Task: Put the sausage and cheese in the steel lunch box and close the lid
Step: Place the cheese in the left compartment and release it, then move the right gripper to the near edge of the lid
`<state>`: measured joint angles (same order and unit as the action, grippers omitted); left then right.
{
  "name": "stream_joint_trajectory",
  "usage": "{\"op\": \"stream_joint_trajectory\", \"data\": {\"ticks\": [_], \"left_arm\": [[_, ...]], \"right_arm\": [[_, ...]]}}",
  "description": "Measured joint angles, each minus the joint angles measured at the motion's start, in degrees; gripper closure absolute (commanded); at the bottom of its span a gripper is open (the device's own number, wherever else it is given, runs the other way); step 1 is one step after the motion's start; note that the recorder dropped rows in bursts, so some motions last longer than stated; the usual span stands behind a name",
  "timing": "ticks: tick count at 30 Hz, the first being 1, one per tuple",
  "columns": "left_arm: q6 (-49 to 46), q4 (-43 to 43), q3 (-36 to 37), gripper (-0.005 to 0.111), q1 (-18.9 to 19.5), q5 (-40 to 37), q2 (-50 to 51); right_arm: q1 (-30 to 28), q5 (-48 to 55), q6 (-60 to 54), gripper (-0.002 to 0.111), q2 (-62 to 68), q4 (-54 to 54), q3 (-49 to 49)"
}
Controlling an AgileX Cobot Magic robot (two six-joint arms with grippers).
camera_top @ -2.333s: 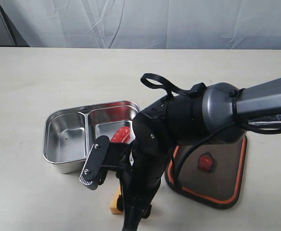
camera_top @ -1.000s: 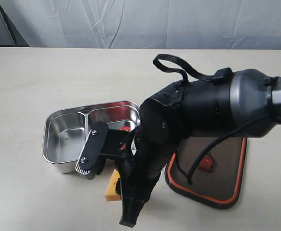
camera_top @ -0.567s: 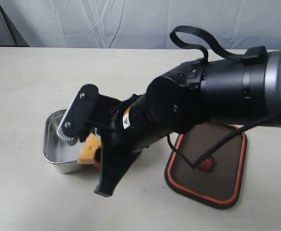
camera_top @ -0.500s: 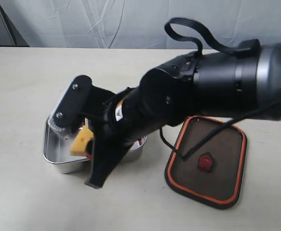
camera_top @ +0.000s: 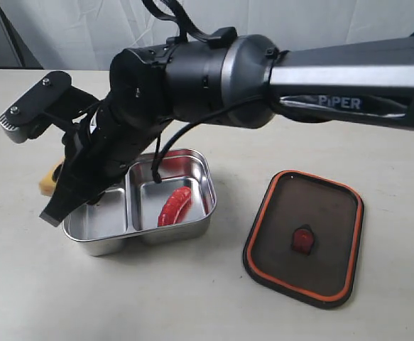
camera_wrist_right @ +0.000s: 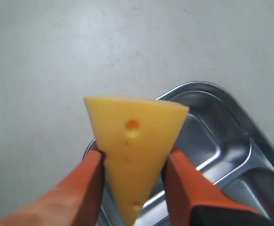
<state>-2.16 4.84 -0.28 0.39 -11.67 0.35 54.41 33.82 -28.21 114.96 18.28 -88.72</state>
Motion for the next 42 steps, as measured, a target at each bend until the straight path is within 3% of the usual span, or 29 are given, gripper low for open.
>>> {"op": "stream_joint_trajectory", "data": {"ticks": [15, 19, 20, 32, 38, 42], "left_arm": [[0.0, 0.0, 0.0, 0.107, 0.0, 0.0, 0.0], [0.0, 0.0, 0.0, 0.107, 0.0, 0.0, 0.0], [0.0, 0.0, 0.0, 0.107, 0.0, 0.0, 0.0], [0.0, 0.0, 0.0, 0.107, 0.0, 0.0, 0.0], [0.0, 0.0, 0.0, 0.107, 0.0, 0.0, 0.0], [0.0, 0.0, 0.0, 0.107, 0.0, 0.0, 0.0]], "right_arm": [[-2.5, 1.5, 7.0, 0.108, 3.9, -0.2, -0.3], [-2.9, 1.9, 7.2, 0.071, 4.0, -0.2, -0.3], [-2.9, 1.9, 7.2, 0.066, 4.0, -0.2, -0.3], [-2.9, 2.0, 7.5, 0.066, 4.0, 0.0, -0.3], [-4.8, 6.4, 14.1, 0.084, 1.0, -0.6, -0.3], [-8.5, 11.3, 20.1, 0.085, -4.2, -3.3, -0.4]]}}
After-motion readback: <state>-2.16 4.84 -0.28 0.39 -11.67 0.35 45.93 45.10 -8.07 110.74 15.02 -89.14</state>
